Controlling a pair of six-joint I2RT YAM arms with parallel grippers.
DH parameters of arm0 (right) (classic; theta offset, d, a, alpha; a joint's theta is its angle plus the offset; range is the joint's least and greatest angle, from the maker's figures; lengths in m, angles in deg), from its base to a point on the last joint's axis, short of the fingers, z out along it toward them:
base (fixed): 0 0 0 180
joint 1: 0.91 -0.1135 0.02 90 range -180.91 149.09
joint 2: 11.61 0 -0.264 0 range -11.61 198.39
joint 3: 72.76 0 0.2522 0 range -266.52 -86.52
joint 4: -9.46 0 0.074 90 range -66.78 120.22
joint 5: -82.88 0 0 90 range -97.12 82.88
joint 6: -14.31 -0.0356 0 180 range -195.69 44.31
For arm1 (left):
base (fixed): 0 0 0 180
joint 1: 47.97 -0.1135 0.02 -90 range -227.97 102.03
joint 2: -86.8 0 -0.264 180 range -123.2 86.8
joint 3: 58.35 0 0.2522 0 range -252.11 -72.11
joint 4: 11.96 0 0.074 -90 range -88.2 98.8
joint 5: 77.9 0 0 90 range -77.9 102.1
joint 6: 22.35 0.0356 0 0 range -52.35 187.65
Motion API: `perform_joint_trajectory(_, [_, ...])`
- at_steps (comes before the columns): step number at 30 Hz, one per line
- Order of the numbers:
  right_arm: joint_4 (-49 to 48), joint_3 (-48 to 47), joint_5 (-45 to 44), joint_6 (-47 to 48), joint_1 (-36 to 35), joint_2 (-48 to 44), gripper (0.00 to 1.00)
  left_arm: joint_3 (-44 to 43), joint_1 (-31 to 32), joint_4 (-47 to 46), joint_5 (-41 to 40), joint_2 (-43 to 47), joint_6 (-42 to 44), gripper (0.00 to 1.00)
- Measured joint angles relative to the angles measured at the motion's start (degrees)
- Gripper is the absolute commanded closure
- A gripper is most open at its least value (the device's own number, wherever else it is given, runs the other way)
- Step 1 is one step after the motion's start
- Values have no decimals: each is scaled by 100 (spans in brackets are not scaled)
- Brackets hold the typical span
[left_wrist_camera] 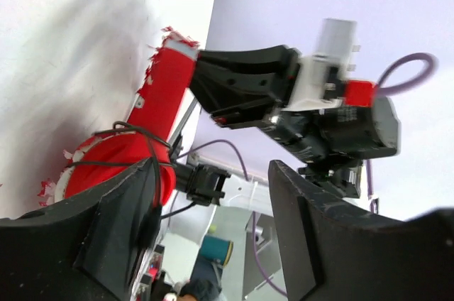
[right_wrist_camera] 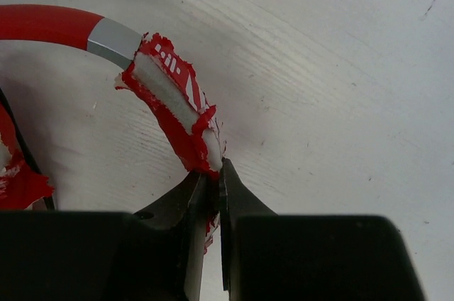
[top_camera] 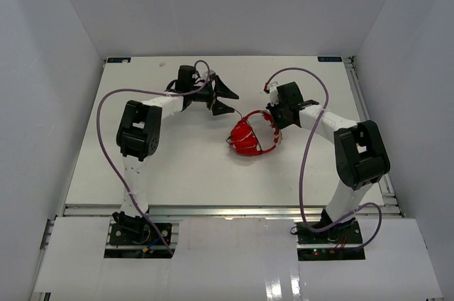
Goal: Wrap the headphones
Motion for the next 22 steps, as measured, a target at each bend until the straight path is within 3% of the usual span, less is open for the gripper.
perform_joint_trajectory(3, [147,-103,157,-241,45,176,66,-300,-151,497,-89,47,414,22])
perform_joint_trajectory(6, [325,-247,388,-415,96,409,41,-728,-256,1159,-274,47,955,20])
perform_joint_trajectory(9, [463,-358,693,-539,166,564,9,-1115,-316,1828,-522,52,1677,18])
perform_joint_trajectory(10, [503,-382,803,-568,194,592,4,-1239,-331,2081,-635,57,1957,18])
perform_joint_trajectory(15, [602,-337,1148,-450,489,323,9,-1129,-337,3111,-2119,707,3625,17])
perform_joint_trajectory(19, [444,166,925,-277,783,-827,10,102,-341,2885,-2906,2428,4468,2])
perform_joint_trajectory(22, [-16,782,540,-249,854,-1999,10,1675,-360,2122,-3117,4298,4726,2])
